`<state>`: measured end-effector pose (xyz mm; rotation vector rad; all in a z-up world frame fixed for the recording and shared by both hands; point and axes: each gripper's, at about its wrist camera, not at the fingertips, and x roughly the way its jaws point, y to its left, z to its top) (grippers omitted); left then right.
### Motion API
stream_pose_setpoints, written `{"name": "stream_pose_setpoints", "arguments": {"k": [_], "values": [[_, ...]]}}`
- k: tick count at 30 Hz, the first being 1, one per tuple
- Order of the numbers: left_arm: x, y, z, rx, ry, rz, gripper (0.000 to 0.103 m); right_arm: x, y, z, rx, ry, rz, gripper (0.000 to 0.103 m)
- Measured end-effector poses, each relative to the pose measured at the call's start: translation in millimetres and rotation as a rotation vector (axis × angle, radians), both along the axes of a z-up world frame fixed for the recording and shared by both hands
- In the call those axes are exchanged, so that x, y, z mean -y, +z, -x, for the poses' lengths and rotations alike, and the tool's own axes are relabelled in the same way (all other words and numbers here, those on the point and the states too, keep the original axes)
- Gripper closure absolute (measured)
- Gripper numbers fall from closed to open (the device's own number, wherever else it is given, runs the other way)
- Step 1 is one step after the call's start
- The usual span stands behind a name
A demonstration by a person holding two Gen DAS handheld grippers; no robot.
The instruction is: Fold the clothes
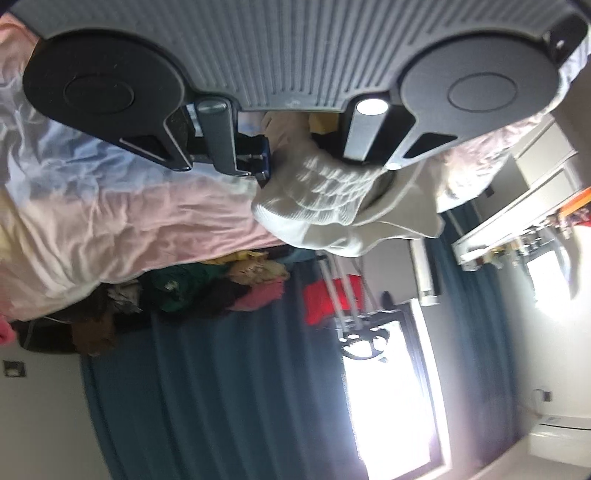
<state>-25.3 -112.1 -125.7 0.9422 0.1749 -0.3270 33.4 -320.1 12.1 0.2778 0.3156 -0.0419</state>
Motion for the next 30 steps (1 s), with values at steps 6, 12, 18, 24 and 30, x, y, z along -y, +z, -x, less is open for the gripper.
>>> {"name": "stream_pose_setpoints", "arguments": {"k": [6, 12, 18, 24, 30], "values": [[24, -31, -7, 0.190, 0.011, -0.129, 0.000, 9, -25, -15, -0.108, -0.070, -0.034, 0.081], [36, -24, -28, 0.233, 0.074, -0.065, 0.022, 5, -27, -13, -0.117, -0.045, -0.015, 0.079], [30, 2, -30, 0.277, 0.077, 0.091, 0.084, -2, -29, -15, -0.136, -0.038, 0.033, 0.072], [-14, 52, -47, 0.208, 0.249, 0.426, 0.090, -4, -32, -12, -0.157, -0.033, 0.045, 0.043], [-89, 99, -115, -0.065, 0.541, 0.768, 0.090, -36, -37, -12, -0.204, 0.169, 0.150, 0.030]]}}
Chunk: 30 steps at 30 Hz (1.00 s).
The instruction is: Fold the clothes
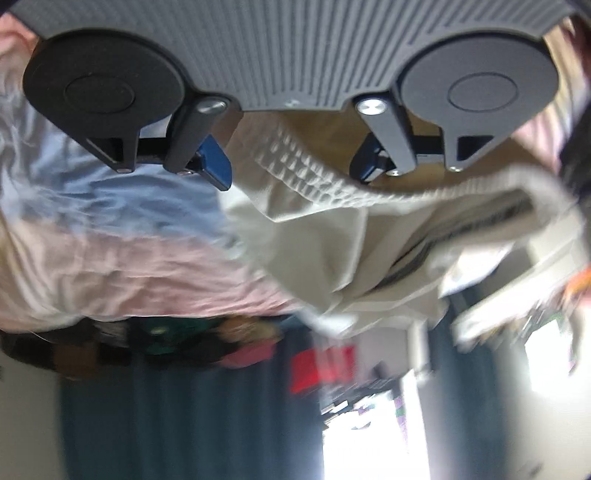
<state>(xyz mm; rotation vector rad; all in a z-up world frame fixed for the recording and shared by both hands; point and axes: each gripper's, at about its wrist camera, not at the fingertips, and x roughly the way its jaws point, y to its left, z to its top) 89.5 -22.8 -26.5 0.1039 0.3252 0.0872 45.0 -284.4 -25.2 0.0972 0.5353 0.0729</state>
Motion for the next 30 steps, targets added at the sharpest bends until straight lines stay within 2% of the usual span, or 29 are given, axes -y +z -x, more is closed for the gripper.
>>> {"name": "stream_pose_setpoints", "arguments": {"k": [2, 5, 7, 9, 12, 15, 19, 21, 22, 24, 26, 28, 30], "values": [[-32, -3, -23, -0.125, 0.067, 0.188, 0.090, -19, -6, 0, -0.035, 0.108, 0.061, 0.031], [-80, -23, -45, -0.331, 0.124, 0.497, 0.084, -47, -15, 4, -0.076, 0.229, 0.166, 0.030], [-101, -31, -47, -0.395, 0.140, 0.639, 0.077, -57, -15, 11, -0.075, 0.273, 0.198, 0.029], [-107, -31, -37, -0.413, 0.118, 0.668, 0.067, -56, -10, 17, -0.072, 0.315, 0.136, 0.031], [-115, -24, -6, -0.442, 0.050, 0.732, 0.064, -42, -1, 20, -0.086, 0.316, -0.006, 0.031], [-126, -38, 12, -0.473, 0.009, 0.849, 0.060, -21, 4, 24, -0.086, 0.261, -0.145, 0.031], [-135, -37, 35, -0.428, -0.017, 0.908, 0.056, 7, 6, 25, -0.056, 0.123, -0.291, 0.031], [-136, -32, 42, -0.380, -0.049, 0.939, 0.046, 16, 3, 22, -0.051, 0.049, -0.306, 0.030], [-135, -31, 34, -0.357, -0.072, 0.954, 0.044, 20, 0, 20, -0.051, 0.016, -0.310, 0.029], [-134, -25, 35, -0.332, -0.129, 0.980, 0.043, 28, -4, 16, -0.056, -0.043, -0.319, 0.041], [-129, -27, 30, -0.342, -0.176, 1.012, 0.040, 30, -12, 9, -0.092, -0.052, -0.343, 0.057], [-125, -31, 24, -0.365, -0.209, 1.041, 0.039, 24, -21, 3, -0.123, -0.035, -0.342, 0.061], [-117, -39, 18, -0.401, -0.202, 1.045, 0.039, 11, -33, -5, -0.156, -0.035, -0.282, 0.061]]}}
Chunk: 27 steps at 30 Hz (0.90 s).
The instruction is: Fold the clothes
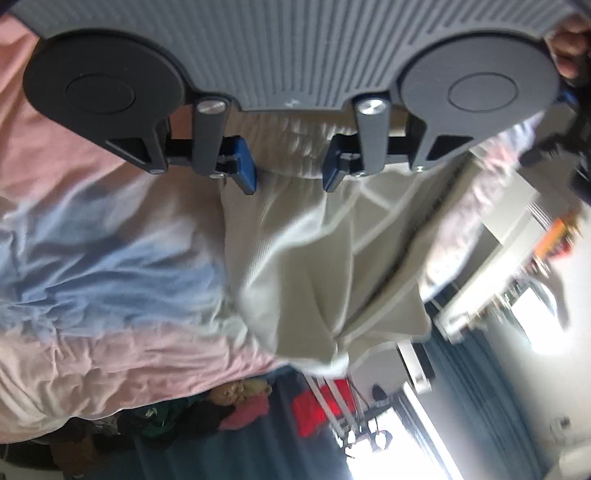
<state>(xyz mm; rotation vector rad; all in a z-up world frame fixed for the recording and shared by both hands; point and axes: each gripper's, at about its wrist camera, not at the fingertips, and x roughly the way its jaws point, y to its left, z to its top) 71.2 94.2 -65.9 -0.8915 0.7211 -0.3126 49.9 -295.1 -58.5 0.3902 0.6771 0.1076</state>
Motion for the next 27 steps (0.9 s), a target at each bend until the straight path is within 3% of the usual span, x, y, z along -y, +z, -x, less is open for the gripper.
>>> {"name": "stream_pose_setpoints", "arguments": {"k": [4, 8, 11, 14, 16, 22, 24, 26, 27], "values": [[13, -7, -6, -0.019, -0.041, -0.017, 0.038, -26, -30, -18, -0.107, 0.060, 0.069, 0.061], [13, -17, -10, -0.057, -0.010, -0.006, 0.038, -45, -33, -23, -0.100, 0.090, 0.181, 0.060], [7, -24, -9, -0.082, 0.029, 0.045, 0.039, -41, -27, -19, -0.093, 0.076, 0.159, 0.060], [2, -23, -7, -0.055, 0.057, 0.062, 0.040, -28, -17, -10, -0.074, 0.034, 0.073, 0.059], [1, -20, -6, -0.035, 0.067, 0.043, 0.049, -18, -12, -7, -0.052, 0.002, 0.010, 0.059], [17, -19, -19, -0.026, 0.065, -0.151, 0.067, 4, -9, -1, -0.042, -0.117, -0.041, 0.058], [23, -21, -27, -0.036, 0.081, -0.249, 0.086, 7, -11, -2, -0.056, -0.139, -0.044, 0.058], [23, -22, -30, -0.039, 0.088, -0.259, 0.087, 5, -10, -2, -0.054, -0.138, -0.014, 0.058], [21, -19, -27, -0.027, 0.097, -0.249, 0.092, 2, -9, -2, -0.048, -0.132, 0.010, 0.058]]}}
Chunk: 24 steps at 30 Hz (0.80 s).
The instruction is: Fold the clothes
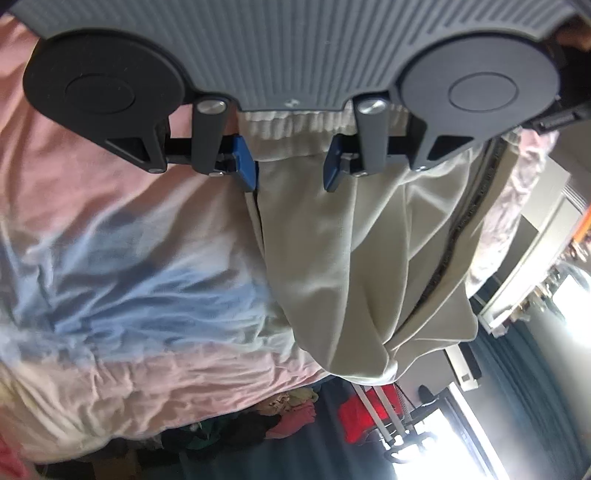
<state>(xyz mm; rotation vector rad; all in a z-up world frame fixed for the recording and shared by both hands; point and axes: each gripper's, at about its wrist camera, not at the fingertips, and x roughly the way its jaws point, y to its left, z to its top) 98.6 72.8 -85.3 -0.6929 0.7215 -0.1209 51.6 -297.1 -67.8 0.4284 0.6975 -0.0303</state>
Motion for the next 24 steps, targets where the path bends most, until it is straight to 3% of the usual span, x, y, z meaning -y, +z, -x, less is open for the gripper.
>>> {"name": "stream_pose_setpoints", "arguments": {"k": [3, 7, 9, 11, 14, 17, 18, 19, 20, 21, 24], "values": [[-9, 13, 16, 0.087, 0.041, 0.029, 0.093, -5, 2, 3, 0.009, 0.015, 0.048, 0.058], [-21, 33, 42, 0.234, 0.114, 0.057, 0.093, 2, 0, 4, -0.004, 0.005, 0.016, 0.058], [-21, 31, 39, 0.213, 0.142, -0.001, 0.093, 4, 0, 3, -0.009, 0.009, 0.010, 0.058], [-21, 21, 27, 0.139, 0.171, -0.051, 0.093, 3, 0, 3, -0.013, 0.010, 0.011, 0.057], [-35, 2, 14, 0.026, 0.183, 0.021, 0.093, 4, -4, 1, -0.033, 0.011, -0.020, 0.057], [-41, 1, 18, 0.004, 0.185, 0.081, 0.091, 13, -11, -1, -0.064, -0.006, -0.095, 0.053], [-43, 3, 23, 0.002, 0.185, 0.091, 0.085, 16, -13, -1, -0.072, -0.016, -0.123, 0.050], [-44, 6, 29, 0.010, 0.189, 0.100, 0.080, 19, -15, -1, -0.078, -0.025, -0.154, 0.040], [-46, 9, 34, 0.018, 0.193, 0.110, 0.068, 23, -18, -1, -0.084, -0.035, -0.197, 0.031], [-47, 12, 39, 0.026, 0.194, 0.119, 0.058, 26, -21, -1, -0.089, -0.044, -0.241, 0.030], [-48, 20, 43, 0.043, 0.194, 0.106, 0.042, 34, -32, 0, -0.110, -0.067, -0.373, 0.030]]}}
